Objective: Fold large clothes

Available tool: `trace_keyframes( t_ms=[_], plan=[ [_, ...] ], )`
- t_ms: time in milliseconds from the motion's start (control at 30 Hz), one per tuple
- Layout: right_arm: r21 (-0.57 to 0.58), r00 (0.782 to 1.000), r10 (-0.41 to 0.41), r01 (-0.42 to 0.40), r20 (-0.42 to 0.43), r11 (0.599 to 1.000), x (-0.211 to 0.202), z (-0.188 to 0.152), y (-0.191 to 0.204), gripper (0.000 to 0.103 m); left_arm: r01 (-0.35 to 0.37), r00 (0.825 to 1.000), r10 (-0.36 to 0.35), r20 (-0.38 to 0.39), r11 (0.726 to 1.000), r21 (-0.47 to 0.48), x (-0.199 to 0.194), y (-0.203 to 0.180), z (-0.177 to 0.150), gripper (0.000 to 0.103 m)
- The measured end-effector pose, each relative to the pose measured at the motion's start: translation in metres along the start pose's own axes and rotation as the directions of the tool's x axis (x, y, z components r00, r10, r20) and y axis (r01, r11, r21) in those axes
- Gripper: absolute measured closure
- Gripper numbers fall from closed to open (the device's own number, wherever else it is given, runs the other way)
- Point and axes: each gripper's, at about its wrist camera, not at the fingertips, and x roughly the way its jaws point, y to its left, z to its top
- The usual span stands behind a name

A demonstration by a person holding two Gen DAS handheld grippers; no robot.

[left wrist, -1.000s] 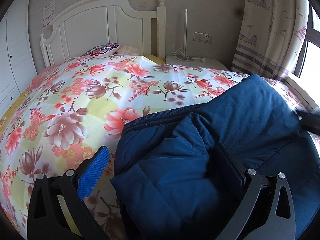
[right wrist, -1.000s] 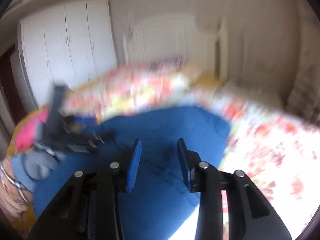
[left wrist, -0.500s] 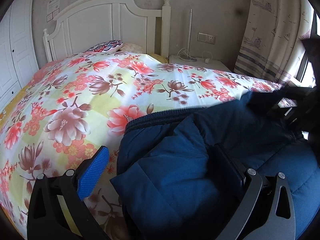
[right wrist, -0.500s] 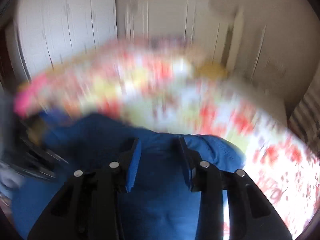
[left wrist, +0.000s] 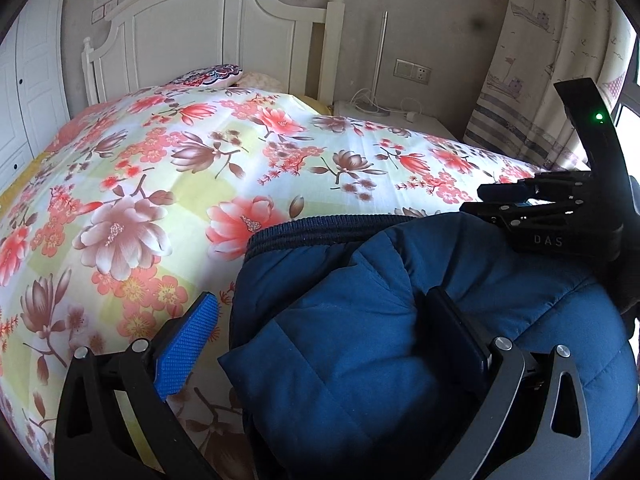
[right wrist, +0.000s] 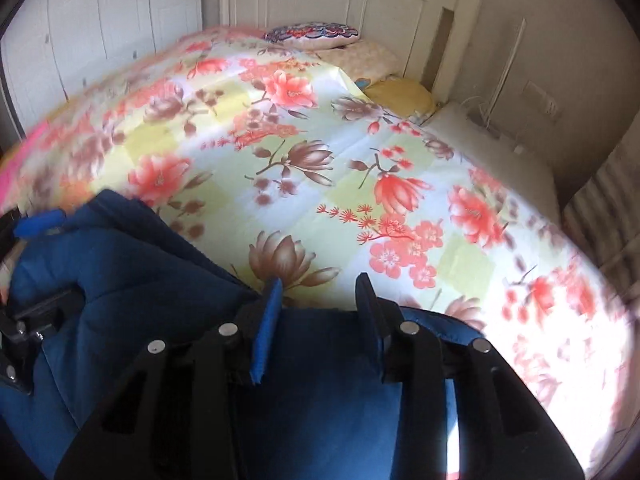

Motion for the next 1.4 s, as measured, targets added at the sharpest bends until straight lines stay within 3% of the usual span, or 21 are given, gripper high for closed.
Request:
trace_keyframes(
  t_ms=[100, 167, 200, 233, 267, 300, 467, 600, 700, 800, 867, 1000, 1133, 1200, 1267, 1300, 1400],
  plan=[
    [-0.045, 0.995, -0.075, 0.078, 0.062, 0.996, -0.029, 0.005, 0.011, 0.062, -0.003, 1.0, 0.003, 0.004, 1.0, 0.0, 0.0, 0.0, 0.0, 0.004],
    [0.006, 0.983, -0.044, 0.044, 0.177, 0.999, -0.061, 0.004, 0.011, 0.049, -0.002, 1.0, 0.002, 0.005, 1.0, -0.002, 0.0, 0.001, 0.0, 0.004],
    [0.017, 0.976, -0.023, 0.02, 0.215, 1.0, -0.071, 0.0, 0.014, 0.048, -0.001, 1.0, 0.001, 0.004, 1.0, -0.003, 0.0, 0.002, 0.0, 0.004],
    [0.004, 0.982, -0.013, 0.012, 0.189, 1.0, -0.067, -0.003, 0.018, 0.048, 0.0, 1.0, 0.0, 0.003, 1.0, -0.003, 0.001, 0.002, 0.0, 0.004],
    [-0.044, 0.997, -0.012, 0.015, 0.071, 0.999, -0.046, -0.01, 0.027, 0.047, 0.001, 1.0, -0.001, 0.001, 1.0, -0.003, 0.001, 0.001, 0.0, 0.004],
    [-0.08, 1.0, -0.02, 0.022, 0.021, 0.997, -0.034, -0.016, 0.033, 0.047, 0.0, 1.0, 0.0, -0.002, 1.0, -0.001, 0.001, 0.001, 0.001, 0.004],
    [0.034, 0.995, -0.015, 0.012, 0.103, 0.999, -0.069, -0.032, 0.018, 0.039, -0.014, 1.0, 0.014, -0.011, 1.0, 0.016, 0.001, 0.0, 0.002, 0.004],
    [0.081, 0.966, 0.018, -0.04, 0.257, 0.996, -0.135, -0.077, 0.025, 0.037, -0.056, 0.998, 0.057, -0.01, 0.997, 0.054, -0.006, -0.003, 0.004, 0.004],
    [0.003, 0.937, 0.095, -0.102, 0.337, 0.995, -0.18, -0.13, 0.06, 0.027, -0.074, 0.997, 0.074, -0.007, 0.995, 0.065, -0.008, -0.005, 0.004, 0.004],
    [-0.141, 0.953, 0.1, -0.061, 0.285, 0.988, -0.17, -0.171, 0.112, 0.02, -0.062, 0.998, 0.063, -0.016, 0.996, 0.056, -0.008, -0.003, 0.004, 0.004],
    [-0.136, 0.925, 0.023, 0.031, 0.379, 0.99, -0.171, -0.194, 0.125, 0.02, -0.079, 0.997, 0.08, -0.007, 0.995, 0.06, -0.014, -0.003, 0.003, 0.004],
    [-0.101, 0.936, 0.106, -0.076, 0.337, 0.992, -0.187, -0.203, 0.111, 0.017, -0.104, 0.994, 0.104, 0.032, 0.995, 0.001, -0.052, 0.006, -0.009, 0.004],
    [0.083, 0.907, 0.205, -0.252, 0.369, 0.964, -0.207, -0.22, 0.059, 0.009, 0.08, 0.996, -0.076, 0.035, 0.991, -0.108, -0.093, 0.033, -0.032, 0.004],
    [0.182, 0.894, 0.225, -0.313, 0.387, 0.932, -0.206, -0.229, 0.033, 0.003, 0.226, 0.973, -0.229, 0.003, 0.956, -0.189, -0.101, 0.048, -0.048, 0.004],
    [0.316, 0.881, 0.269, -0.402, 0.388, 0.859, -0.193, -0.24, 0.005, 0.003, 0.334, 0.932, -0.359, -0.049, 0.903, -0.272, -0.098, 0.058, -0.067, 0.004],
    [0.38, 0.867, 0.318, -0.462, 0.383, 0.801, -0.183, -0.246, -0.006, 0.003, 0.349, 0.922, -0.382, -0.066, 0.892, -0.287, -0.096, 0.058, -0.073, 0.004],
    [0.433, 0.819, 0.432, -0.568, 0.377, 0.7, -0.161, -0.252, -0.014, 0.003, 0.387, 0.895, -0.434, -0.103, 0.871, -0.303, -0.085, 0.054, -0.092, 0.004]
  ],
)
